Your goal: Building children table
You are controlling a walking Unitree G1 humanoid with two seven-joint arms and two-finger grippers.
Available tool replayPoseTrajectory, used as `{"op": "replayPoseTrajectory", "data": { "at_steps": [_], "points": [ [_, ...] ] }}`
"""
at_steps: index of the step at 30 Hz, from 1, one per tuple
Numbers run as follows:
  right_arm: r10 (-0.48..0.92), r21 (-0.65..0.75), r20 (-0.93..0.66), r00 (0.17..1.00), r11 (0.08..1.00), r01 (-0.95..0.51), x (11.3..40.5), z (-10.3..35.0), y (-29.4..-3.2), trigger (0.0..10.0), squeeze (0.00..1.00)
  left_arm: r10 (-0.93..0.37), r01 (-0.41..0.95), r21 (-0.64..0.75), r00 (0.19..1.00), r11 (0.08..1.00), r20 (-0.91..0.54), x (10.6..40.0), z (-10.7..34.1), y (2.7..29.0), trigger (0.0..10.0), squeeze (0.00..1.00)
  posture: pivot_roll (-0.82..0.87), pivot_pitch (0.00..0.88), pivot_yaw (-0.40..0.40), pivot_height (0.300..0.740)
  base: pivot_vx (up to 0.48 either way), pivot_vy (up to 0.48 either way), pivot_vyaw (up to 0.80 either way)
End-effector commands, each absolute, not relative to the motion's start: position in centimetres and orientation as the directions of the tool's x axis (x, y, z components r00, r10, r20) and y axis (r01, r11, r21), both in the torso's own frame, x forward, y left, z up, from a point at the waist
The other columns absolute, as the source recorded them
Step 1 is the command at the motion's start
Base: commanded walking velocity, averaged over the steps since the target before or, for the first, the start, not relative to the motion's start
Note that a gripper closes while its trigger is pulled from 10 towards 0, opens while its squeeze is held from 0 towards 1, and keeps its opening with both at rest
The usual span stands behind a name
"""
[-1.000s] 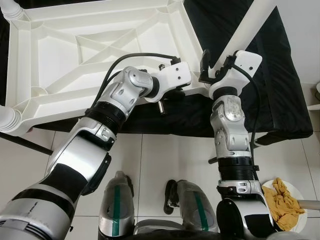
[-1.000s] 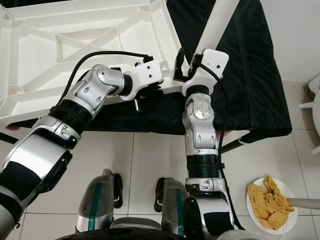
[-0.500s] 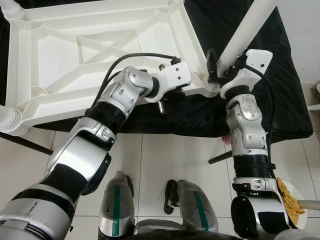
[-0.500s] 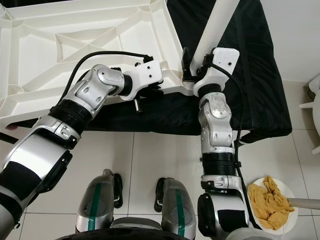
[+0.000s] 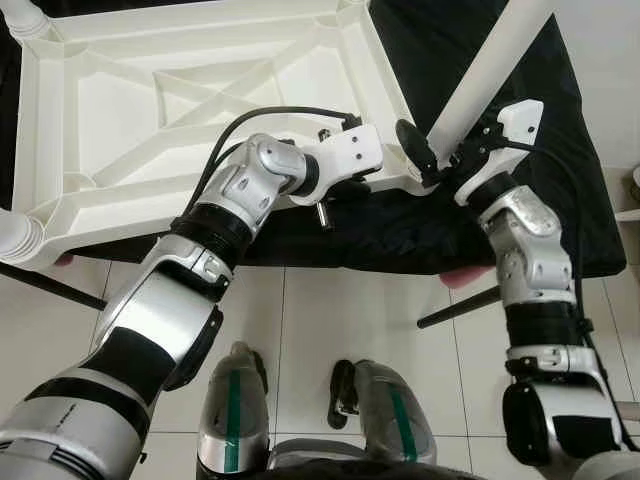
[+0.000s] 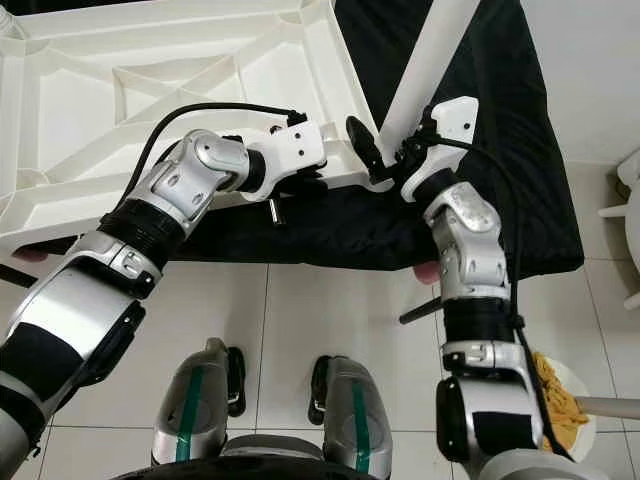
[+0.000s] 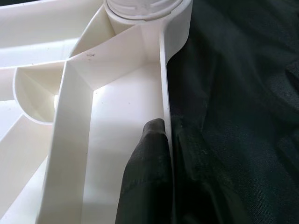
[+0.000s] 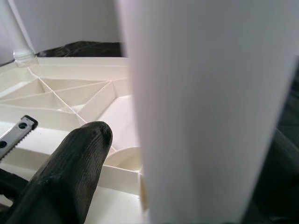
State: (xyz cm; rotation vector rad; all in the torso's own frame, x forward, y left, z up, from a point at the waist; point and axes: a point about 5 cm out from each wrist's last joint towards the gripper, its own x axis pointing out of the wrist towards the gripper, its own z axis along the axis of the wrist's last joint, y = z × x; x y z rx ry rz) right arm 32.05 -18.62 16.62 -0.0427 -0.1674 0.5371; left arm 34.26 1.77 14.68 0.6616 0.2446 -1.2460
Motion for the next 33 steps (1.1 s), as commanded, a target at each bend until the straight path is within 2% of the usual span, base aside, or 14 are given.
{"op": "replayPoseTrajectory", "data": {
  "at_steps": [1, 8, 9, 10, 11, 25, 33],
  "points": [
    [0.518, -0.077, 0.156, 0.841, 0.855, -0.512, 32.0, 16.6, -19.2, 10.0, 0.00, -0.808, 0.935, 0.324, 0.302, 0.146, -0.506, 34.0, 14.3, 1.5, 10.0, 0.00, 0.02, 0.020, -0.039, 0.740, 0.000, 0.000, 0.00],
    [0.550, -0.108, 0.144, 0.823, 0.835, -0.540, 32.2, 16.9, -20.3, 10.0, 0.00, -0.808, 0.935, 0.325, 0.299, 0.142, -0.508, 33.9, 14.2, 1.6, 10.0, 0.00, 0.02, 0.012, -0.036, 0.740, 0.000, 0.000, 0.00],
    [0.554, -0.109, 0.144, 0.820, 0.832, -0.543, 32.2, 16.9, -20.4, 8.4, 0.00, -0.808, 0.935, 0.325, 0.299, 0.142, -0.508, 33.9, 14.2, 1.6, 10.0, 0.00, 0.02, 0.013, -0.036, 0.740, 0.000, 0.000, 0.00],
    [0.554, -0.109, 0.144, 0.820, 0.832, -0.543, 32.2, 16.9, -20.4, 8.4, 0.00, -0.808, 0.935, 0.325, 0.299, 0.142, -0.508, 33.9, 14.2, 1.6, 10.0, 0.00, 0.02, 0.013, -0.036, 0.740, 0.000, 0.000, 0.00],
    [0.563, -0.105, 0.146, 0.813, 0.826, -0.553, 32.2, 16.8, -20.5, 0.0, 0.00, -0.808, 0.935, 0.325, 0.298, 0.140, -0.508, 33.9, 14.3, 1.5, 10.0, 0.00, 0.02, 0.014, -0.035, 0.740, 0.000, 0.000, 0.00],
    [0.571, -0.089, 0.157, 0.806, 0.821, -0.564, 32.0, 16.3, -20.2, 0.0, 0.00, -0.809, 0.936, 0.324, 0.295, 0.138, -0.509, 33.9, 14.3, 1.5, 10.0, 0.00, 0.02, 0.018, -0.035, 0.740, 0.000, 0.000, 0.00],
    [0.509, -0.053, 0.184, 0.841, 0.859, -0.509, 31.8, 16.3, -19.7, 0.0, 0.00, -0.809, 0.937, 0.322, 0.293, 0.137, -0.509, 33.9, 14.3, 1.5, 10.0, 0.00, 0.02, 0.026, -0.037, 0.740, 0.000, 0.000, 0.00]
  ]
}}
